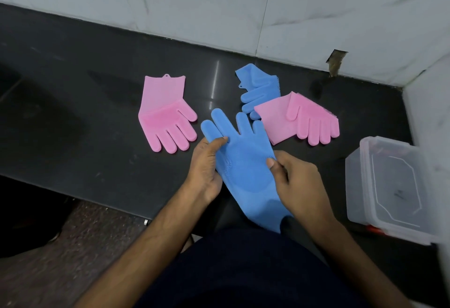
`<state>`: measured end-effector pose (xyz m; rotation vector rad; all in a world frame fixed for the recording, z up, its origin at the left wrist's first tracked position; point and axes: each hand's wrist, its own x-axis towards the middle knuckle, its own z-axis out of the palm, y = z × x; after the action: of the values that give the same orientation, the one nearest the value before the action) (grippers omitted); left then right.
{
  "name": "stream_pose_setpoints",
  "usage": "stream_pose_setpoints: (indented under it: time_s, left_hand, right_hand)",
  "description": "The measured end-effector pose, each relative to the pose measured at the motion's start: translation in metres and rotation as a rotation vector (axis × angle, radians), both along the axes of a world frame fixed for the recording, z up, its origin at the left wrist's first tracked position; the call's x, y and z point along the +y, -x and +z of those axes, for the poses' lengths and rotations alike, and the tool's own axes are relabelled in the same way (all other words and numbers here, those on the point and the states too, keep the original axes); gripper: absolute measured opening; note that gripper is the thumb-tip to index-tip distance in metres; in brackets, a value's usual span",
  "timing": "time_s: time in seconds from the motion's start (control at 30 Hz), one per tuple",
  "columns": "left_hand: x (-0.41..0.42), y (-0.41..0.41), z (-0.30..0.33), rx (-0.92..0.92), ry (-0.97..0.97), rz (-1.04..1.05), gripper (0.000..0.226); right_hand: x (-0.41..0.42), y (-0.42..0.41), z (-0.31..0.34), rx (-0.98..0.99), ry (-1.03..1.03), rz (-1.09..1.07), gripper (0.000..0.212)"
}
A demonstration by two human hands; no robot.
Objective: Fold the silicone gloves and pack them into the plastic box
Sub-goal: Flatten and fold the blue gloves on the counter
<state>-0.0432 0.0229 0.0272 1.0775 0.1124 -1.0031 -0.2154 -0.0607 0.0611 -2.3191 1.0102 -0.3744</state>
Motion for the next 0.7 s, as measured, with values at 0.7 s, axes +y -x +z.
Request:
stream_pose_setpoints:
  time_s: [0.7]
  left_hand:
    - [-0.011, -0.053, -0.012, -0.581, -0.427, -0.074, 0.044]
  right_hand:
    - [-0.016, -0.058, -0.040, 0.190, 0.057, -0.036, 0.049]
